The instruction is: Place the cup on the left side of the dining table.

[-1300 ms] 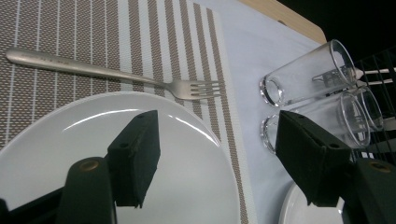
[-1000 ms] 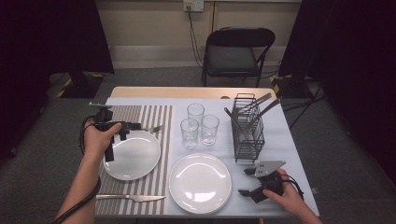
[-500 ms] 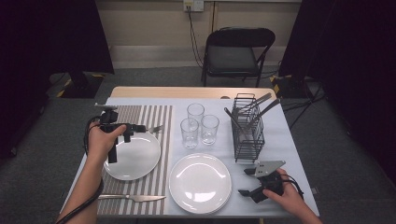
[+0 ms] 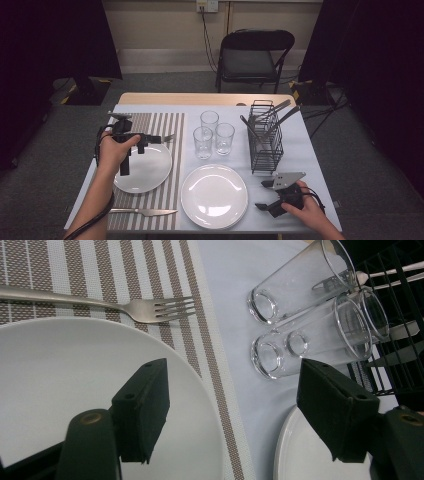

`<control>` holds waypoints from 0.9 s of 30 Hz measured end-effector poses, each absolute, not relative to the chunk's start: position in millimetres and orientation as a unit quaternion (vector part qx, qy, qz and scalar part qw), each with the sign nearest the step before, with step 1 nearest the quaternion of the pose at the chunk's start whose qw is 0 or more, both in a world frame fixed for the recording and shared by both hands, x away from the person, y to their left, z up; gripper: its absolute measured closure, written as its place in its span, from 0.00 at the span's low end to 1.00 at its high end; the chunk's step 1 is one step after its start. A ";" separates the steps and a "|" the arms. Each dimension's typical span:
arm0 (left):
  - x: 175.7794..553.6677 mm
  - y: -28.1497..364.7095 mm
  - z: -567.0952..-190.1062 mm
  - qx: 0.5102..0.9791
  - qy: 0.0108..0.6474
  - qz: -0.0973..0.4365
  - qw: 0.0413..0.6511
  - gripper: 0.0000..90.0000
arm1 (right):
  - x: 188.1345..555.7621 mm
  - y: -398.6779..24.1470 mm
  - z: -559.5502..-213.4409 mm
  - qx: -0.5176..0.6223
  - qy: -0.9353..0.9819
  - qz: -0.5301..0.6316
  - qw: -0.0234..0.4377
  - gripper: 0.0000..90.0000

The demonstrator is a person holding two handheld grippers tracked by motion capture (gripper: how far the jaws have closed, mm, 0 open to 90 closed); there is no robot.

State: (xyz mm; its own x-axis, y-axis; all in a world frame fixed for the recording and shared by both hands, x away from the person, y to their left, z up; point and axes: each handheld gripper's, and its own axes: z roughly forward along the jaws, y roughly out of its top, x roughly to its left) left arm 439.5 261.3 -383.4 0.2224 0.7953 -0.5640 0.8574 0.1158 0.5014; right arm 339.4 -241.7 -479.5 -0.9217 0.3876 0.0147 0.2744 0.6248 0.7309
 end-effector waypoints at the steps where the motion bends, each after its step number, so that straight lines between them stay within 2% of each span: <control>1: 439.7 259.8 -383.6 0.663 0.622 -0.039 0.415 0.32 | 339.4 -241.7 -479.5 0.185 0.898 0.392 0.072 0.21; 15: 442.7 238.0 -383.1 0.688 0.596 -0.051 0.411 0.32 | 339.2 -241.6 -479.5 0.185 0.898 0.392 0.073 0.21; 27: 450.4 224.0 -382.9 0.691 0.592 -0.057 0.411 0.32 | 339.1 -241.6 -479.6 0.185 0.898 0.392 0.074 0.21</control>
